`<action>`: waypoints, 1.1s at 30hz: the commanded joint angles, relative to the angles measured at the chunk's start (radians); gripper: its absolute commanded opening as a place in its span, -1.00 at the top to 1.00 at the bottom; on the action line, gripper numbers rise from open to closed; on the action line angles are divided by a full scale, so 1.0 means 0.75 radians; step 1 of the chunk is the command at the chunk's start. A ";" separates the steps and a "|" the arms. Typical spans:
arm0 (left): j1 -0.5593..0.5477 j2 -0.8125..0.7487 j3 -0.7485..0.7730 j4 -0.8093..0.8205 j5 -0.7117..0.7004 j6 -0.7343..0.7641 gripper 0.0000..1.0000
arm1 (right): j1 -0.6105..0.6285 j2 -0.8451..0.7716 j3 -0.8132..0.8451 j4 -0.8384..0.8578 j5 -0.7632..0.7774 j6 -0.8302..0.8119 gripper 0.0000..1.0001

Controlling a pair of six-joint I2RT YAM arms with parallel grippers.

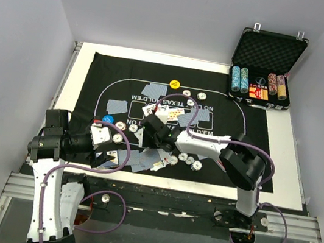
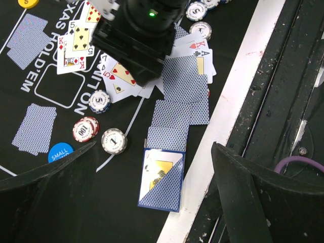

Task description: Distribute texas hold em gaming equipment

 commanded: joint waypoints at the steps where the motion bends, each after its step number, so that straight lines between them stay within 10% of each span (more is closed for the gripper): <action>1: 0.007 -0.013 0.023 -0.027 0.032 0.016 -0.97 | 0.084 -0.022 -0.153 -0.149 -0.068 0.072 -0.19; 33: 0.011 -0.013 0.054 0.076 0.091 -0.187 -0.98 | -0.076 0.342 0.485 -0.325 0.345 -0.075 -0.24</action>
